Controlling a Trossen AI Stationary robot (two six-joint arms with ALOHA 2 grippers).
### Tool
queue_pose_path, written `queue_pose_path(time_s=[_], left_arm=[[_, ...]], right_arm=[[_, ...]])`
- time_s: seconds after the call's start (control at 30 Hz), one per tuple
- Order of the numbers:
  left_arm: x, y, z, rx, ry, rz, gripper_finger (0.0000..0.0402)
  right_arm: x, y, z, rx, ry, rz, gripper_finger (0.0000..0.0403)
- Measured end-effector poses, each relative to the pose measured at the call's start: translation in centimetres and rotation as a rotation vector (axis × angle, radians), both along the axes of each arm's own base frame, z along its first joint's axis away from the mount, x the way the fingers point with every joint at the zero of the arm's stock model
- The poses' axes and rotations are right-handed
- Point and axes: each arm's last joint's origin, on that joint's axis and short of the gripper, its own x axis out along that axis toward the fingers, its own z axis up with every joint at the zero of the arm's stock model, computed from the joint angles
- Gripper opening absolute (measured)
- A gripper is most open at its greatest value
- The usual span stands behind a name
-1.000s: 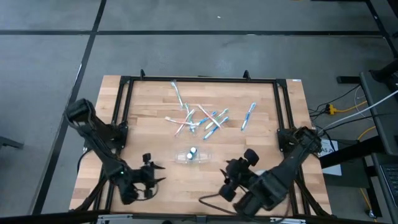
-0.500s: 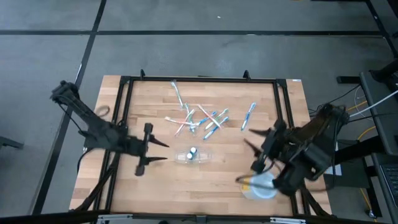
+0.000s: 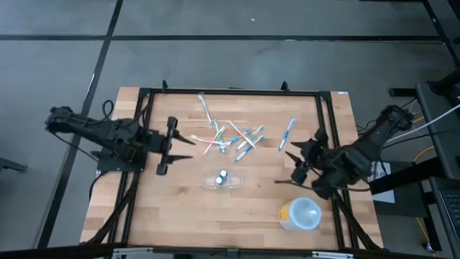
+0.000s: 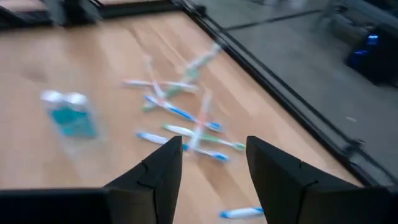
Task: Pick & Place toothbrushing station
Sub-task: Put the blue toothbrush into the transparent organizer
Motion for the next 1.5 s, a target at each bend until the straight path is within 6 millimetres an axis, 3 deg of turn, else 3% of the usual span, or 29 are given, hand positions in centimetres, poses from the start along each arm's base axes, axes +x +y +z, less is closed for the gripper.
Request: queue_pose_path(time_s=[0.23,0.43,0.53,0.73,1.0,1.23,1.37,1.5], left_arm=[[0.3,3.4,-1.2,-0.004,0.105,0.095,0.0184],[-0.4,5.5,-5.4,-0.109,0.064,0.133,0.0184],[-1.1,6.3,-8.1,-0.166,0.03,0.231,0.0184],[-1.8,8.0,-11.3,-0.29,-0.092,0.559,0.0184],[-1.2,8.2,-10.2,-0.251,-0.15,0.488,0.0184],[0.5,8.7,-9.1,-0.157,-0.02,0.505,0.0184],[1.1,8.9,-8.8,-0.157,-0.02,0.492,0.0184],[1.2,8.8,-8.8,-0.17,-0.019,0.459,0.0184]], right_arm=[[1.7,-4.0,-3.0,-0.041,0.101,-0.21,0.0181],[2.3,-6.7,-2.9,0.03,0.164,-0.26,0.0181],[1.8,-7.5,-2.2,0.098,0.14,-0.268,0.0181],[-0.7,-9.5,-1.6,0.328,0.054,-0.509,0.0181],[-0.3,-12.6,-2.3,0.463,0.195,-0.631,0.0181],[0.5,-18.9,-4.0,0.51,0.39,-0.725,0.0181],[-0.4,-22.0,-4.6,0.58,0.431,-0.805,0.0181],[-1.2,-23.9,-5.0,0.637,0.402,-0.867,0.0181]])
